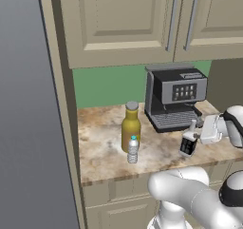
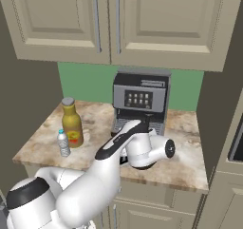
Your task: Place the drinks on the dining counter in a tight cluster.
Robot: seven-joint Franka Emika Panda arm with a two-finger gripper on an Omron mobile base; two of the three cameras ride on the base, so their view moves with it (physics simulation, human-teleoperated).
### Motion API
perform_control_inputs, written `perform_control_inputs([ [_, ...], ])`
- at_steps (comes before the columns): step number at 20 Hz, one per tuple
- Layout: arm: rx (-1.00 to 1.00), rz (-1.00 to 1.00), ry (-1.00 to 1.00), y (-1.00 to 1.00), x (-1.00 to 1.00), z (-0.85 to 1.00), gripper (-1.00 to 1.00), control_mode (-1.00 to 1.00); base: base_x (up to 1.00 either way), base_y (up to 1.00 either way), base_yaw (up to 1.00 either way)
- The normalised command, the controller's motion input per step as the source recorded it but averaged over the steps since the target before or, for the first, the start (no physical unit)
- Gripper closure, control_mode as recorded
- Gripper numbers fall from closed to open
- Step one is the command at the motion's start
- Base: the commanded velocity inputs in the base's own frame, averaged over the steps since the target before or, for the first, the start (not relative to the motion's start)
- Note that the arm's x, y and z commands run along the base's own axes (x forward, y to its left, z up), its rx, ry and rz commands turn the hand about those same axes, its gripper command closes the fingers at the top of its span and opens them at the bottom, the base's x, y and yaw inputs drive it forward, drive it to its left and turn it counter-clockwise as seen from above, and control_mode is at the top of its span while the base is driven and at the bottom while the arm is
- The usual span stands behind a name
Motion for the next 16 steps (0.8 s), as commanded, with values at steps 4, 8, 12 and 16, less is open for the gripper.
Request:
perform_control_inputs([
  [4, 0.00, 0.00, 0.00, 0.00, 0.00, 0.00, -1.00, -1.00, 0.00, 0.00, 0.00],
  [8, 0.00, 0.00, 0.00, 0.04, -0.04, 0.00, -1.00, -1.00, 0.00, 0.00, 0.00],
  [12, 0.00, 0.02, 0.00, 0.14, -0.01, 0.00, -1.00, -1.00, 0.00, 0.00, 0.00],
  [16, 0.00, 0.02, 0.00, 0.14, 0.00, 0.00, -1.00, -1.00, 0.00, 0.00, 0.00],
])
